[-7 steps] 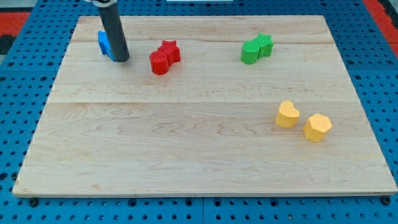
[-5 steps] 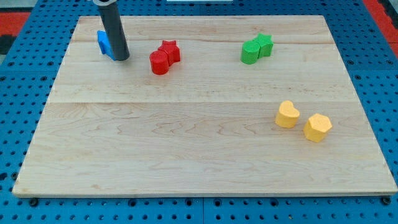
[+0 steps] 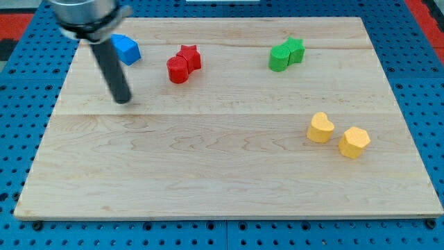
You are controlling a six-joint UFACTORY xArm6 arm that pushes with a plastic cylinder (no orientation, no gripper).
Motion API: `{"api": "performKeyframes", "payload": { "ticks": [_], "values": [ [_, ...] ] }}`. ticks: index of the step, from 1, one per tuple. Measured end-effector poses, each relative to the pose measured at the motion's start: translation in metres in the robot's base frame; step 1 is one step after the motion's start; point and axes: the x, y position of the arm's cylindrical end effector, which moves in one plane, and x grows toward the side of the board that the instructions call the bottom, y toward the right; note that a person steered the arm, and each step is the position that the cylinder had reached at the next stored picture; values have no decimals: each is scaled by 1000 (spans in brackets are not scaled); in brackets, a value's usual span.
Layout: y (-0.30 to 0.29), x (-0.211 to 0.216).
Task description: Nudge the red star
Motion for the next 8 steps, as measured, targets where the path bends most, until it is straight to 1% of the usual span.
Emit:
{"api": "performKeyframes", "payload": {
  "ticks": [2,3,4,8],
  "values": [
    [133,0],
    [156,-12],
    [134,-37],
    [128,-75]
  ]
}}
